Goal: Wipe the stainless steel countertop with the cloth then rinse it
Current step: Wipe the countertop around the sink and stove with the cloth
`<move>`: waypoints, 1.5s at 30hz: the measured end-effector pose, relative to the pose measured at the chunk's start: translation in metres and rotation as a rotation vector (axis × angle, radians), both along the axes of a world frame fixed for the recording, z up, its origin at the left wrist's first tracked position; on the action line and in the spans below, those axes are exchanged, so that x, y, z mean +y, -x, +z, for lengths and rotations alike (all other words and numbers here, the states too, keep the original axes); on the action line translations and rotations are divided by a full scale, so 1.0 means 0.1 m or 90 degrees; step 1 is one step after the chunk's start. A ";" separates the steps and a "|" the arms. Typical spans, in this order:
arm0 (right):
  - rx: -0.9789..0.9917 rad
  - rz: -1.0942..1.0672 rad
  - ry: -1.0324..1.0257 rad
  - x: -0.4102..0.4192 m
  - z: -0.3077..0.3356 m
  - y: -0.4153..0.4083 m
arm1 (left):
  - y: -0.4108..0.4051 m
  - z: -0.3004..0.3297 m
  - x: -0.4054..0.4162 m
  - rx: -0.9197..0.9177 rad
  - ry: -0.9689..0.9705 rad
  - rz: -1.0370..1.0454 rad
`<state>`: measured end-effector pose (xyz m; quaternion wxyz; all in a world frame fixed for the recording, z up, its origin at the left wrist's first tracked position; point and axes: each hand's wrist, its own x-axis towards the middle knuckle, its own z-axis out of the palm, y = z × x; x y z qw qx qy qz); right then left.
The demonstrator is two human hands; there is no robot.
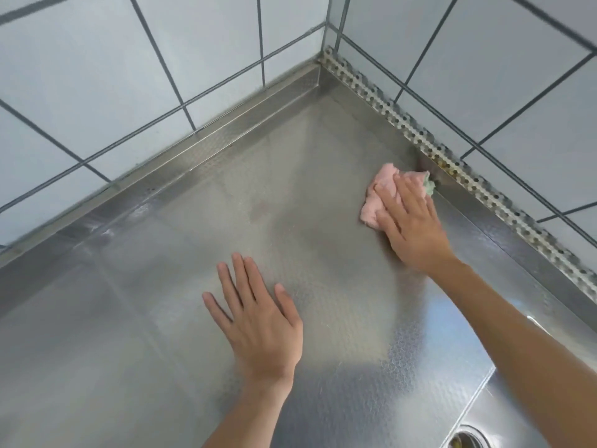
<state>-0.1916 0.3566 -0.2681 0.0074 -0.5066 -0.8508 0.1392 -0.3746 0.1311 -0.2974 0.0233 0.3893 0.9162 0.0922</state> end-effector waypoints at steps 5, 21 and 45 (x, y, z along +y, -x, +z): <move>-0.001 -0.171 0.033 0.09 -0.01 1.05 | -0.01 0.02 -0.01 -0.008 0.001 0.006; -0.073 -0.016 0.056 -1.64 0.18 -1.08 | 0.08 0.24 -0.09 -0.171 -0.061 -0.038; -0.001 -0.107 0.071 -2.32 0.14 0.12 | 0.42 0.13 -1.88 -0.002 -0.007 -0.261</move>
